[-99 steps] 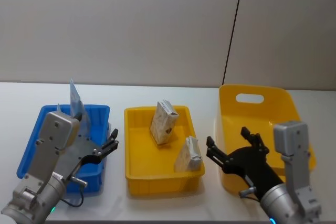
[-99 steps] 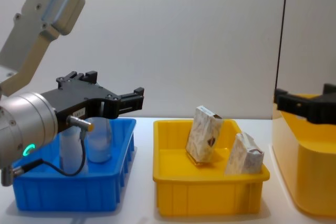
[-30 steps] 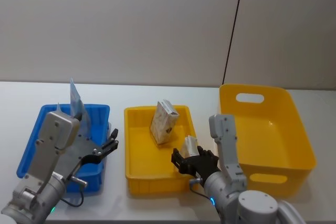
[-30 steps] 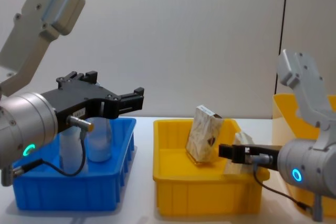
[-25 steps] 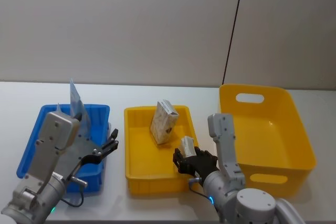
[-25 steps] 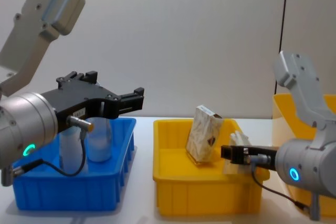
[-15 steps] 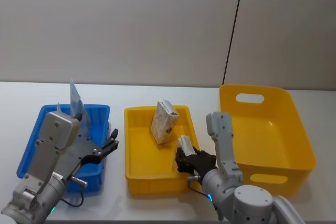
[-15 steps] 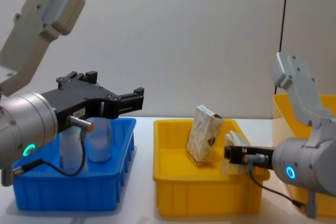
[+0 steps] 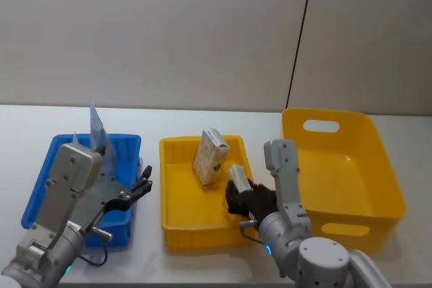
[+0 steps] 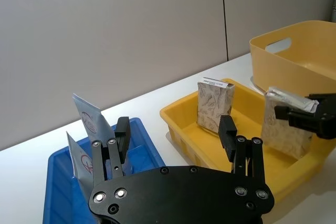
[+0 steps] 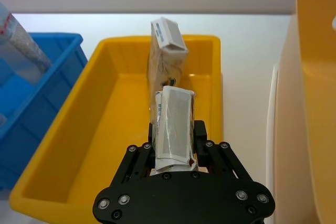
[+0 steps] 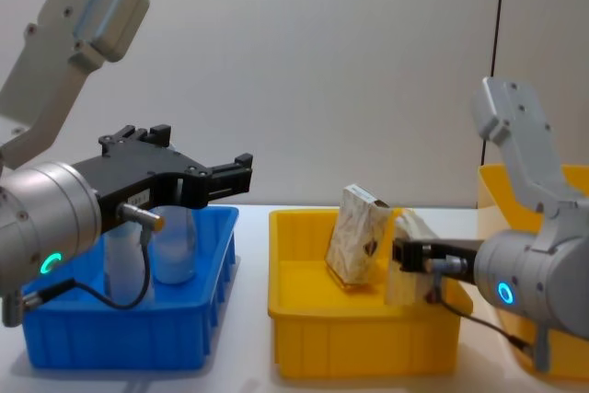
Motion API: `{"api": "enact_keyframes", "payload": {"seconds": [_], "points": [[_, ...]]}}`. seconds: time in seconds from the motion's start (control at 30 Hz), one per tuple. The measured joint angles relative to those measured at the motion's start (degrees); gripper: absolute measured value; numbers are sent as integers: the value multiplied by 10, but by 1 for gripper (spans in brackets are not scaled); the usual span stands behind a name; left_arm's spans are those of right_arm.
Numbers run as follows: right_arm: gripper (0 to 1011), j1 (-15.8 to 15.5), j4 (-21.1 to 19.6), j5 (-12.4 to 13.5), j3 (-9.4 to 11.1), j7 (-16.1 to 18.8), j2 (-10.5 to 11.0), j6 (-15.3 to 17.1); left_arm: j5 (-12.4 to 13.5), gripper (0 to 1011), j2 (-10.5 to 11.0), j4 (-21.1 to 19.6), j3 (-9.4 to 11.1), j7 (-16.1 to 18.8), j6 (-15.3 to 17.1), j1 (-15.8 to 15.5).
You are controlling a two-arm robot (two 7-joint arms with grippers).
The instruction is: Bimanual collaborative sorting of washing and personal care products
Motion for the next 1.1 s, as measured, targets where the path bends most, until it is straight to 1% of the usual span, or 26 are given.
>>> {"api": "enact_keyframes", "payload": {"seconds": [0.17,0.27,0.33,0.47,0.6,0.63,0.8,0.9,0.93,1.1], "points": [[342,-3,-6,-8,-3,3,3,-27,0,1001,0,0,0,0,0,0],[342,-8,-14,-15,-4,6,6,-53,0,1001,0,0,0,0,0,0],[342,-9,-17,-18,-5,7,7,-63,0,1001,0,0,0,0,0,0],[342,-16,-30,-25,-4,10,11,-94,0,1001,0,0,0,0,0,0],[341,-21,-42,-29,-2,11,15,-115,0,1001,0,0,0,0,0,0],[339,-23,-48,-31,0,11,17,-125,0,1001,0,0,0,0,0,0],[339,-32,-70,-38,7,10,23,-152,0,1001,0,0,0,0,0,0],[339,-41,-91,-47,16,2,29,-171,0,1001,0,0,0,0,0,0],[339,-41,-91,-47,16,2,29,-171,0,1001,0,0,0,0,0,0],[330,-56,-122,-63,30,-16,37,-182,0,1001,0,0,0,0,0,0]]}}
